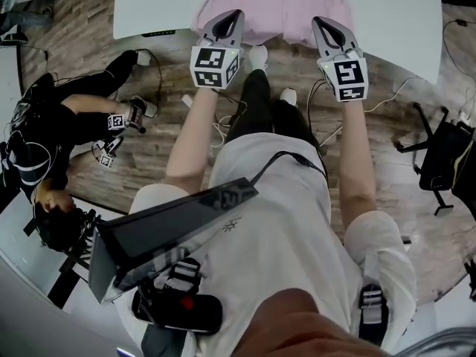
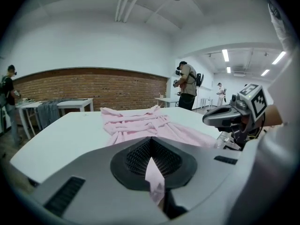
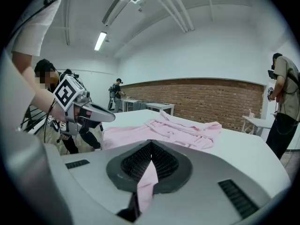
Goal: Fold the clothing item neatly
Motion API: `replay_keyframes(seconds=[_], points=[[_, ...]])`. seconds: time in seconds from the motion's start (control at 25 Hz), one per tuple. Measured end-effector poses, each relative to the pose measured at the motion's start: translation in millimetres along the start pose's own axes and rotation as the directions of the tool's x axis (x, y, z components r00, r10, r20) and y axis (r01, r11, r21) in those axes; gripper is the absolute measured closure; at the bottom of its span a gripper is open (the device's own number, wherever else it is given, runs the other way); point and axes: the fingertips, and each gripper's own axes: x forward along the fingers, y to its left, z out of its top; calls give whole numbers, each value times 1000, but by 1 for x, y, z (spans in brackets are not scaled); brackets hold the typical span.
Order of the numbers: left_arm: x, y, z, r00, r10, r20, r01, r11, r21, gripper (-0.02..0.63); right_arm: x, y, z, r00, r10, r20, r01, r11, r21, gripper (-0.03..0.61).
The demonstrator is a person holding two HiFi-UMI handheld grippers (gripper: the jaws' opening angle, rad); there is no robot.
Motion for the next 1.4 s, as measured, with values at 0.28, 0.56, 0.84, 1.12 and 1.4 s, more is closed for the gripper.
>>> replay_keyframes(seconds=[0.28,0.56,0.84,1.12,1.4], points=[[-44,37,-98,973,157,-170,-166,985,-37,584,-45,-2,-79,996,-41,-82,45,998,41,574],[-65,88,-183,909,232,-347,-253,967,-17,478,-72,2,-134,979,-111,-172,123,990,63,532],[-35,139,-224,903,224,-366,-216,974,62,422,-88,-25,-206,932,-253,-258,285,953,97,429],[-1,147,-244,936,183,-302,-171,983,67,371,-78,-74,-257,913,-327,-243,365,921,133,342],[-20,119,-204,965,98,-243,-78,993,88,599,-63,-44,-217,957,-216,-193,245,958,147,569]])
